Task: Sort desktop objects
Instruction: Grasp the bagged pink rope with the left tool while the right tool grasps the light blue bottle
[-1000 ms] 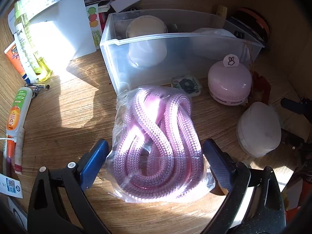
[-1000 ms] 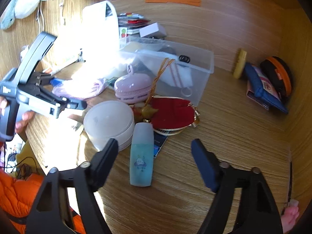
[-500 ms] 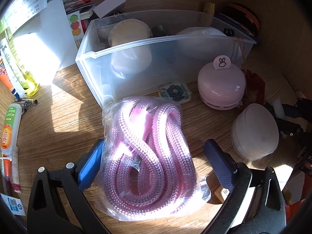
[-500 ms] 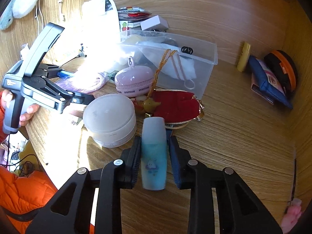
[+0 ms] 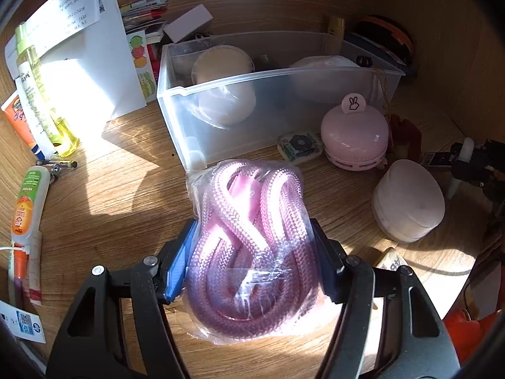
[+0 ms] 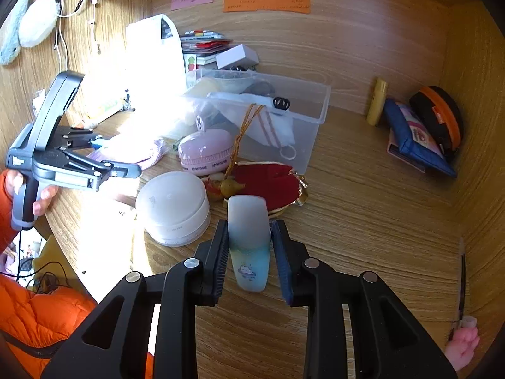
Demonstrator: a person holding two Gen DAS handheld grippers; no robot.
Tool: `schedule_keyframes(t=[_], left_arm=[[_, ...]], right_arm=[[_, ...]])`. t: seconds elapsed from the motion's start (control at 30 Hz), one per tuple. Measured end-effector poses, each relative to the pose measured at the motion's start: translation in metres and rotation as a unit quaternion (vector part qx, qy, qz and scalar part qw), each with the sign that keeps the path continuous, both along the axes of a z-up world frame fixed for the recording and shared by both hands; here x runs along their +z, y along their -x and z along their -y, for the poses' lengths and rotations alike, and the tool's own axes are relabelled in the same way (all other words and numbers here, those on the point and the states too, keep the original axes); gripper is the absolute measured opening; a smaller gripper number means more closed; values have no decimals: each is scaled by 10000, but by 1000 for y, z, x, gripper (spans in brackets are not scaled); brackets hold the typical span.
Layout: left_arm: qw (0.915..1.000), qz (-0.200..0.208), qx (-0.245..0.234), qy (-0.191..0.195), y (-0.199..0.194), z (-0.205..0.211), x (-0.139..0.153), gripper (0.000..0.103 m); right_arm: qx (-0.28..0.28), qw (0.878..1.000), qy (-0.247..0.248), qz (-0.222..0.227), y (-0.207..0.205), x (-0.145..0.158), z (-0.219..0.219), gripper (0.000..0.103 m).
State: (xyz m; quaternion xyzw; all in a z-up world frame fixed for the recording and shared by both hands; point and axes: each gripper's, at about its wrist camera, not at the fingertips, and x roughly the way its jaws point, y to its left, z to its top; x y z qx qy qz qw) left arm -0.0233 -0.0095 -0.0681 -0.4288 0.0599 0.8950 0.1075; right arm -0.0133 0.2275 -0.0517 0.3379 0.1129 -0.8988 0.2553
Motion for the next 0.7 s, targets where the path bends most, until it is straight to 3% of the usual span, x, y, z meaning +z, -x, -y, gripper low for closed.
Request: schedule_keyframes(t=[0.4, 0.43, 0.47, 0.5, 0.53, 0.7], left_arm=[[9973, -386, 400, -478, -22, 16, 29, 65], [9969, -423, 368, -553, -23, 16, 32, 45], [9969, -410, 384, -552, -22, 17, 36, 40], [9967, -405, 366, -598, -22, 17, 38, 21], [9969, -353, 282, -649, -21, 18, 39, 17], [9978, -224, 298, -557, -18, 18, 29, 20]], right_arm=[[-94, 9997, 144, -172, 4, 10, -2, 25], [-117, 9996, 172, -192, 4, 12, -2, 25], [-124, 9995, 197, -200, 4, 13, -3, 25], [-125, 9994, 225, -211, 4, 14, -4, 25], [-123, 9994, 237, -221, 5, 15, -4, 25], [-84, 9997, 178, -173, 5, 12, -2, 25]])
